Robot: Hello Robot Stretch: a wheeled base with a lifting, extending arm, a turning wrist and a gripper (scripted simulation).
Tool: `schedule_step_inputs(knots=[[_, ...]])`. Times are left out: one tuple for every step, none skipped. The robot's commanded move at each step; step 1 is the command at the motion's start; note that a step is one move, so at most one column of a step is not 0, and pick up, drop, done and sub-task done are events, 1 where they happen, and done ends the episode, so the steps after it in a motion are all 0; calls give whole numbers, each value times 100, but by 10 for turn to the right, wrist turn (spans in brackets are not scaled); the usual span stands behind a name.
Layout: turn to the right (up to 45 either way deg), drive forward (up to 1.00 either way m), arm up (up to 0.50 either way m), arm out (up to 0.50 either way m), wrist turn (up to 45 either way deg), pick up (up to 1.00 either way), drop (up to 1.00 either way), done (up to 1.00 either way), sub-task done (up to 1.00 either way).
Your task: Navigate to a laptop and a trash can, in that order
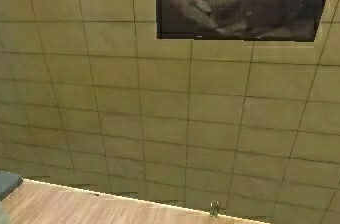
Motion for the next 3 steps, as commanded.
schedule_step_inputs(knots=[[450, 0, 0, 0, 0, 0, 0, 0, 0], [450, 0, 0, 0, 0, 0, 0, 0, 0], [60, 0, 0, 0, 0, 0, 0, 0, 0]])
